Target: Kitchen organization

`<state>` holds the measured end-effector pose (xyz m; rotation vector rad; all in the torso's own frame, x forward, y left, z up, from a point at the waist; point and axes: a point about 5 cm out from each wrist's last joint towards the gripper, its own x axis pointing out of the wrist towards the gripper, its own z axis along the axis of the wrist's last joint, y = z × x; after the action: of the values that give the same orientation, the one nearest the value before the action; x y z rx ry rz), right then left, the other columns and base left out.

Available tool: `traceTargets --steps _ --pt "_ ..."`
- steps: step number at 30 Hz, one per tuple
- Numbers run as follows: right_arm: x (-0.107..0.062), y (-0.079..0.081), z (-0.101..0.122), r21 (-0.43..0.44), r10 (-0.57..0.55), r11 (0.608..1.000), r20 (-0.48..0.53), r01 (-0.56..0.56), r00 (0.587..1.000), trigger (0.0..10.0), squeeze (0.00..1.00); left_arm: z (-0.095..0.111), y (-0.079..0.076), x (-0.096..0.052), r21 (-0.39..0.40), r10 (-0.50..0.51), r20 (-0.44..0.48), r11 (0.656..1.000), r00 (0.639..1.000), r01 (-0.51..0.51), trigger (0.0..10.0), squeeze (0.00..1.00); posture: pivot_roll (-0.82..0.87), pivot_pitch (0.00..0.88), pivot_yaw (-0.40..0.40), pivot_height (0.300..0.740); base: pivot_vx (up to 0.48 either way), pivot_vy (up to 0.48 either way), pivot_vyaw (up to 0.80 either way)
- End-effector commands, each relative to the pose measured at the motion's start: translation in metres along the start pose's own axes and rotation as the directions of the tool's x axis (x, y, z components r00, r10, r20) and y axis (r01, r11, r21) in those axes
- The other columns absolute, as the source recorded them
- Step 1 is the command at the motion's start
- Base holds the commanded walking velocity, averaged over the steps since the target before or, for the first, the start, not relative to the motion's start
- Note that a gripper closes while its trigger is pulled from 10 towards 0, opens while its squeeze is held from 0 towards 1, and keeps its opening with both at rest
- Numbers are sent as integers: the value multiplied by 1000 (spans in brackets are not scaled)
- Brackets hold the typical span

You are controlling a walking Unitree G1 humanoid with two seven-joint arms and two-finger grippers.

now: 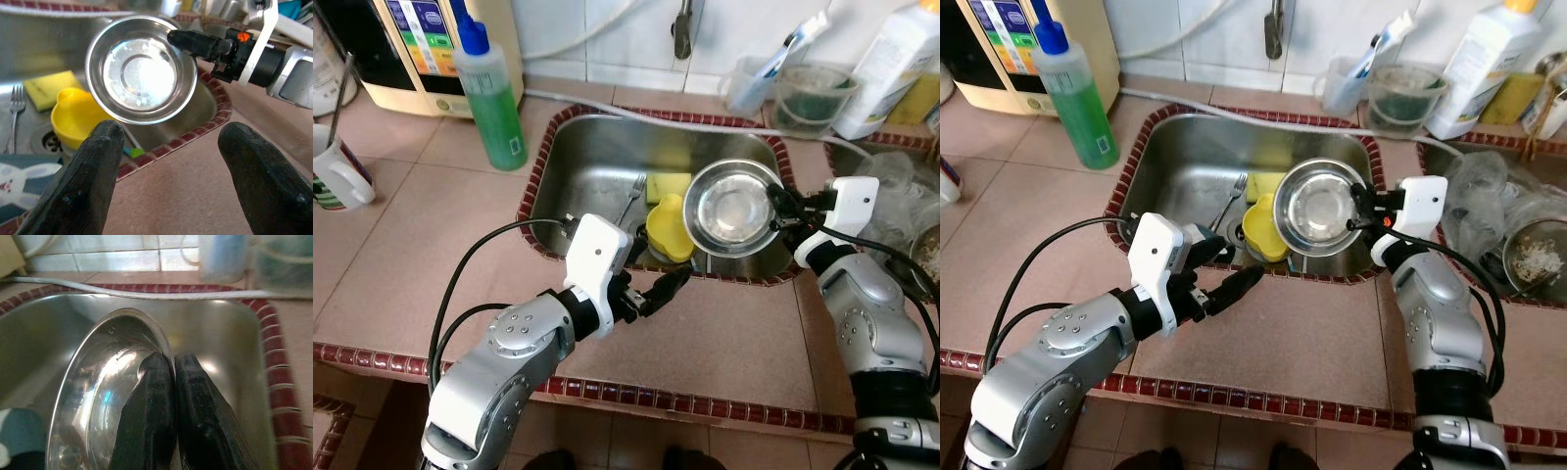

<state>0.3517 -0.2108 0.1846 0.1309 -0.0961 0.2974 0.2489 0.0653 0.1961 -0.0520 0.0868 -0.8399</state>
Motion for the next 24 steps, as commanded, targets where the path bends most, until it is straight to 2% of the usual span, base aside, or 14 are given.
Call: traceTargets --steps 1,4,11,12,13,24 --pt "2 -1 0 12 13 1000 -14 -13 1000 10000 0 6 -4 -2 5 -10 14 1000 1000 10 10000 0 -109 297 -38 740 0 0 0" --pt "6 -1 -3 3 20 1000 -27 -20 999 10000 0 6 -4 -3 2 -7 12 1000 1000 7 10000 0 -106 299 -38 740 0 0 0" --pt "9 2 -13 39 23 999 -61 -21 998 10000 0 9 -5 -4 -5 4 11 1000 1000 -4 10000 0 -94 300 -40 740 0 0 0" --pt "9 3 -14 45 28 999 -65 -25 998 10000 384 9 -5 -4 -5 6 11 1000 1000 -6 10000 0 -93 299 -40 740 0 0 0" --pt "10 3 -15 49 31 998 -66 -28 997 10000 1000 9 -5 -4 -5 6 10 1000 1000 -6 10000 0 -93 300 -41 740 0 0 0" --pt "12 -1 -9 66 28 997 -16 -27 999 10000 1000 10 0 -6 4 35 8 999 999 -35 10000 0 -84 291 -35 740 0 0 0"
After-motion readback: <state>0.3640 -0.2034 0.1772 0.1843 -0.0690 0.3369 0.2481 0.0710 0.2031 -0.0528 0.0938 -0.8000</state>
